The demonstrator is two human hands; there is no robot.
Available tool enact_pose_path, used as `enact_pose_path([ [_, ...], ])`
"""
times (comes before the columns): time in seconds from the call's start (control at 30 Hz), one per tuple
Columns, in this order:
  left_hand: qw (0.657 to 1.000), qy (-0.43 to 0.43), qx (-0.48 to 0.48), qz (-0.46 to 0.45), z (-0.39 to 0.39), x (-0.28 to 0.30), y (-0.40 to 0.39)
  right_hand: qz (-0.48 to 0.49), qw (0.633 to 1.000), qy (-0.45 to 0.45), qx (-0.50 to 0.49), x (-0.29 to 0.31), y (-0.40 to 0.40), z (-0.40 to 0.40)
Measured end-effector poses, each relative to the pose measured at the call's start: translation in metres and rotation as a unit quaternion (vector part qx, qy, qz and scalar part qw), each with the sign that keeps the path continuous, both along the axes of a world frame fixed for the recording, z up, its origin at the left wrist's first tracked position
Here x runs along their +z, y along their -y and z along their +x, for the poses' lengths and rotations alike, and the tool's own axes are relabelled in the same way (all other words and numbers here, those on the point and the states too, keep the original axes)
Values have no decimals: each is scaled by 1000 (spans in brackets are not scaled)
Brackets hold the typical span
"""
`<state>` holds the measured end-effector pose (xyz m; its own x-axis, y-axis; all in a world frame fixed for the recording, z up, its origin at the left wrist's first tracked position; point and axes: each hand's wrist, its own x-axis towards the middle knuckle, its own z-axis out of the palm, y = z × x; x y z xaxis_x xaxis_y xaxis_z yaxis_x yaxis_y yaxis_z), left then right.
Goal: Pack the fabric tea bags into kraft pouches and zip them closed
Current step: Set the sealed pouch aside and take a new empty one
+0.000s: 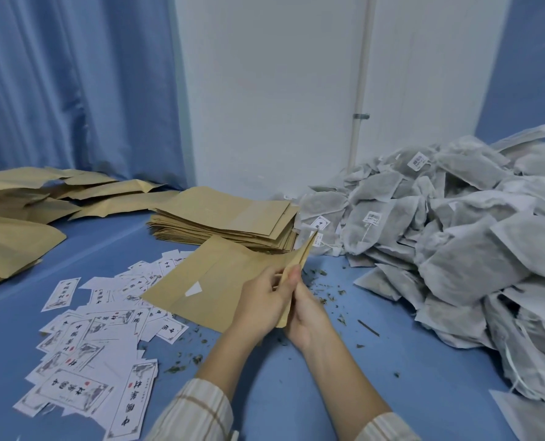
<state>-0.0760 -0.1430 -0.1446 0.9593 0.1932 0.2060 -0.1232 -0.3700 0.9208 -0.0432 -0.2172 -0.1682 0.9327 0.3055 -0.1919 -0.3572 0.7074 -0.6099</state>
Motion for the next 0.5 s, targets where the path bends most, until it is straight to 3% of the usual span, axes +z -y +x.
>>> enact_pose_path([
  [0.37,998,-13,49,-28,0,-6,18,55,998,-28,23,1,4,-7],
  [0.43,998,-22,48,-31,-1,-6,17,14,1000,-3,18,3,8,-7],
  [0.5,998,-34,40,-44,-1,-4,15,-122,991,44,-29,5,10,-5],
])
